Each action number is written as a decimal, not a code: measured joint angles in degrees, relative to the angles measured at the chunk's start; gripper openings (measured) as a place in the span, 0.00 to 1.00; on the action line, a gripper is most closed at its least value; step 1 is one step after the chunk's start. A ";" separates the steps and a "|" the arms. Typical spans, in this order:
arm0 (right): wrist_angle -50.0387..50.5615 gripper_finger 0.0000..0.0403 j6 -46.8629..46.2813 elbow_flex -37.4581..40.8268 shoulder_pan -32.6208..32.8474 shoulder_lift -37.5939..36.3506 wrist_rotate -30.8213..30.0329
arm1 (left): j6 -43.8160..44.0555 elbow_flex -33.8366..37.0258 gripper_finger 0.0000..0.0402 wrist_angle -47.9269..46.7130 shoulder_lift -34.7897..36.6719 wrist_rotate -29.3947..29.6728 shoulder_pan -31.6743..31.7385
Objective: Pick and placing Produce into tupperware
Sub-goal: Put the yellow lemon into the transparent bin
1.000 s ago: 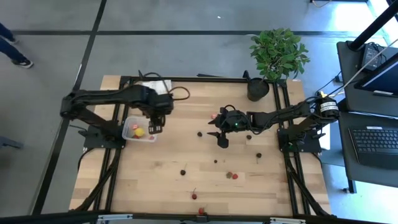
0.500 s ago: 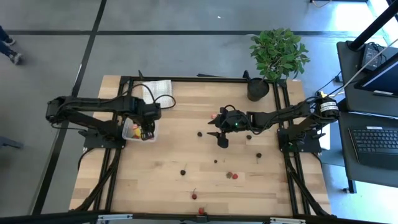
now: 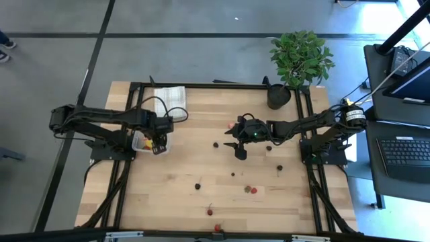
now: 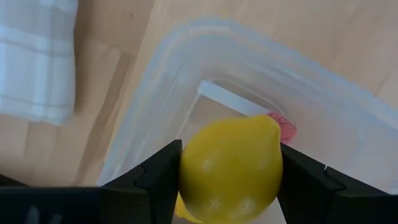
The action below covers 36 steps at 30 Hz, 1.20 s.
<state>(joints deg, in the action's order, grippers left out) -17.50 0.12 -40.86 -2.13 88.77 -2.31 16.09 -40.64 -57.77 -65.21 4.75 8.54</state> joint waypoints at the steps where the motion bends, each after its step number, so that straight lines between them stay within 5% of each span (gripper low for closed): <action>1: 0.00 0.60 0.00 0.00 0.00 0.00 0.00 | 0.20 0.41 0.51 0.36 0.00 -0.02 0.00; 36: 0.00 0.60 0.04 0.00 0.01 0.00 0.00 | 3.72 5.60 0.53 5.78 -3.63 -1.52 0.00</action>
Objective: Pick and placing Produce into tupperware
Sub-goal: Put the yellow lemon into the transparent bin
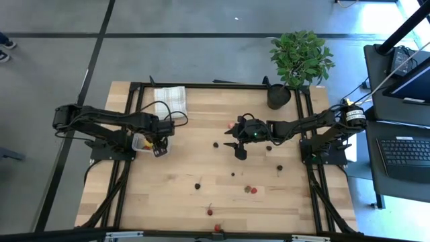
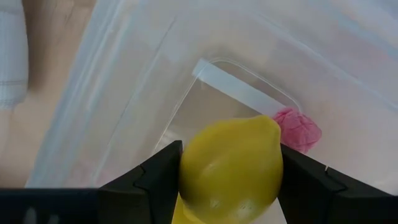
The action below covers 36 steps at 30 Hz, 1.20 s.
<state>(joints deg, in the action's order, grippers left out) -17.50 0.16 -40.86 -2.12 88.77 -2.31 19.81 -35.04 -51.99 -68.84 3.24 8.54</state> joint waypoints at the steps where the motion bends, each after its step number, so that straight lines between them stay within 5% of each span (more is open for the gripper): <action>1: 0.00 0.60 -0.01 0.00 -0.01 0.00 0.01 | -0.43 -0.01 0.53 0.04 0.02 0.00 0.01; 36: 0.05 0.60 0.01 0.00 0.00 0.00 0.01 | -0.50 -0.01 0.57 0.46 0.04 0.03 0.02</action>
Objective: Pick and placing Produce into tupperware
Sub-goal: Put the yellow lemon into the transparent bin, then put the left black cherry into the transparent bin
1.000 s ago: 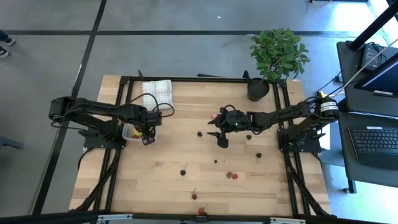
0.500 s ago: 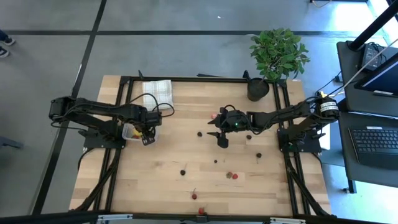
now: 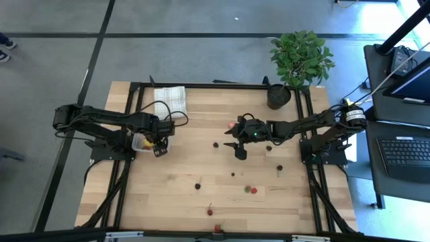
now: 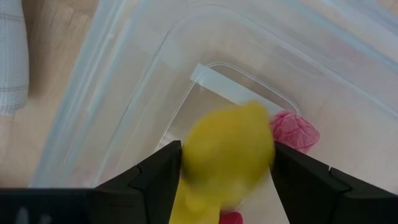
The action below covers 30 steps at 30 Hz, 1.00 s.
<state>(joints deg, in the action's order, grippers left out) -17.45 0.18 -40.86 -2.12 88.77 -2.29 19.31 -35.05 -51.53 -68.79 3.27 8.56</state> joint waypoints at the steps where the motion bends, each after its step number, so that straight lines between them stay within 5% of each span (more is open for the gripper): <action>1: 0.02 0.60 -0.01 0.00 0.00 0.00 0.00 | 0.00 0.00 0.57 0.00 0.00 0.00 -0.02; 14: 0.02 0.60 -0.01 0.00 -0.01 0.00 -0.01 | -0.39 -0.38 0.58 -0.15 0.02 0.00 -0.02; 24: -0.01 0.60 -0.10 0.00 0.01 0.00 -0.01 | -0.52 -9.48 0.58 -11.27 1.46 -1.34 -0.09; 30: -0.01 0.60 -0.10 0.00 -0.01 0.00 0.01 | -0.39 -14.40 0.58 -8.48 1.46 -1.40 -1.91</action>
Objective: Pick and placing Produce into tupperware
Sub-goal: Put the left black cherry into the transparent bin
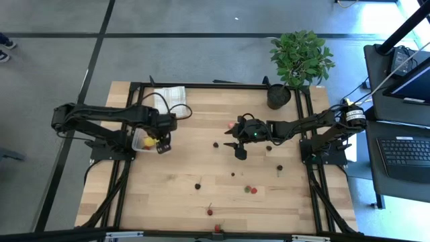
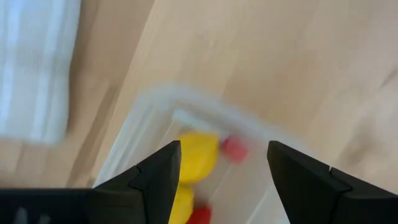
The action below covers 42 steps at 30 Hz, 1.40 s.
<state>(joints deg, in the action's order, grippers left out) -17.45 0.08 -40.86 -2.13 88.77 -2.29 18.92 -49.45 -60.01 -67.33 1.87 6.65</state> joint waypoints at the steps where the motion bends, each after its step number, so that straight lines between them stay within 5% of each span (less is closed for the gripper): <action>1: -0.02 0.60 0.00 0.00 0.00 0.00 -0.02 | 0.00 -0.46 0.58 1.51 0.00 -0.02 -0.72; 14: -0.02 0.60 0.02 0.00 0.02 0.00 -0.02 | -8.05 -0.90 0.58 27.43 -0.02 0.10 -15.22; 22: -0.04 0.60 0.26 0.00 0.02 0.00 -0.02 | -8.84 -0.96 0.58 34.19 -1.97 0.13 -21.07; 31: -0.42 0.60 0.42 0.00 0.00 0.00 -0.02 | -18.01 -0.96 0.58 44.33 -14.10 1.10 -25.35; 42: -0.35 0.60 0.22 0.00 0.00 0.00 -0.02 | -15.98 -0.89 0.58 50.57 -25.59 6.58 -31.77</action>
<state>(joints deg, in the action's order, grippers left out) -17.80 0.30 -40.86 -2.13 88.77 -2.31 2.94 -50.35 -9.43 -92.92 8.45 -25.12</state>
